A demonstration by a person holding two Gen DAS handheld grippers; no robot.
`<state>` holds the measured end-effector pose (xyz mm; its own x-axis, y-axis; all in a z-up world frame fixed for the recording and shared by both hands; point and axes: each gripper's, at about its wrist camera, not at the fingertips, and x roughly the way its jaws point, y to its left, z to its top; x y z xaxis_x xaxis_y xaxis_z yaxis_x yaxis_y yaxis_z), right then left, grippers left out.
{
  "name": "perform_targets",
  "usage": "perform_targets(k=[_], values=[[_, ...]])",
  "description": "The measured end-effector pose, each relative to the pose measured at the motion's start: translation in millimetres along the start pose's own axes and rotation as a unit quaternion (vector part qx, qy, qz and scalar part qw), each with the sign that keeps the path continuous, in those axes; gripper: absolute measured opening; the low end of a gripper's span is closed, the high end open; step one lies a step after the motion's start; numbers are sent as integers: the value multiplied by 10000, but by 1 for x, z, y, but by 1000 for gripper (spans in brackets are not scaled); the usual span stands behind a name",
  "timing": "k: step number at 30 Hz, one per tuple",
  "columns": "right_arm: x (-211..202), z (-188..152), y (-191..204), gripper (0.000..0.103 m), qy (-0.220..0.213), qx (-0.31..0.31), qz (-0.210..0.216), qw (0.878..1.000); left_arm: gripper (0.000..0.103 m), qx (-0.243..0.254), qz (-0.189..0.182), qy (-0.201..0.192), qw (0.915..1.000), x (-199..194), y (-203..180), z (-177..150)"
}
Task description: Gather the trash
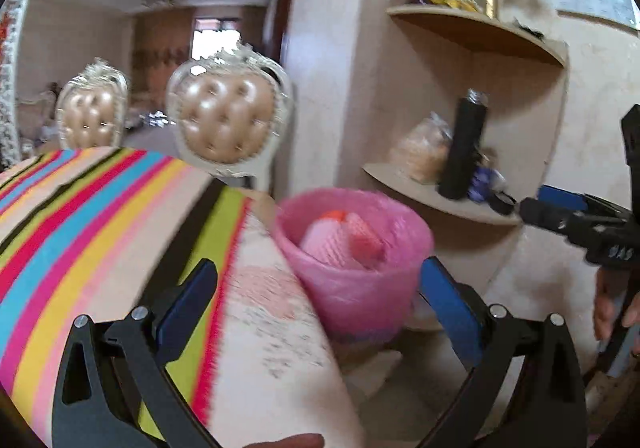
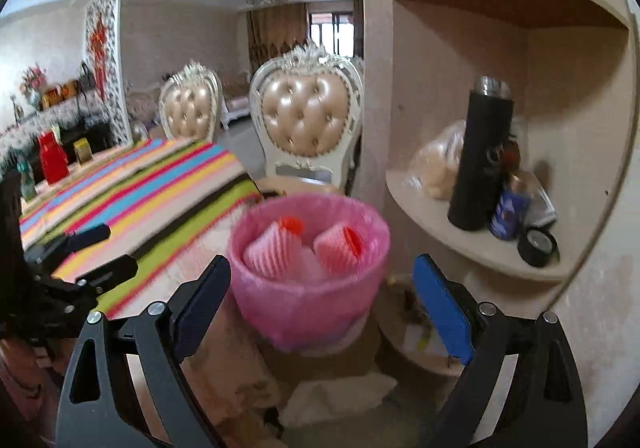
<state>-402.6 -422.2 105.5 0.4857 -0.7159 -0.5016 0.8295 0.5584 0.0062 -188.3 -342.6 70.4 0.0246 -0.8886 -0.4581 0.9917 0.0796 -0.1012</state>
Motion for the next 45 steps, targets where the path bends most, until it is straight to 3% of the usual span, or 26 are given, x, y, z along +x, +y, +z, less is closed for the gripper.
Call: perform_targets(k=[5,8,13,21,45], values=[[2,-4,-3,88,-108,-74,-125,9998,98,381,-120,388,9984,16,-18,-9],[2,-7,-10,88,-154,-48,-177,9997,98,211,-212,300,9991,15,-13,-9],[4,-15,-16,88,-163,171,-192,9995,98,110,35,231,9997,11,-5,-4],[9,-27,2,88,-163,-295,-185,9993,98,301,-52,210,9993,8,-14,-4],[15,-34,1,88,-72,-151,-88,9998,98,276,-77,304,9991,14,-11,-7]])
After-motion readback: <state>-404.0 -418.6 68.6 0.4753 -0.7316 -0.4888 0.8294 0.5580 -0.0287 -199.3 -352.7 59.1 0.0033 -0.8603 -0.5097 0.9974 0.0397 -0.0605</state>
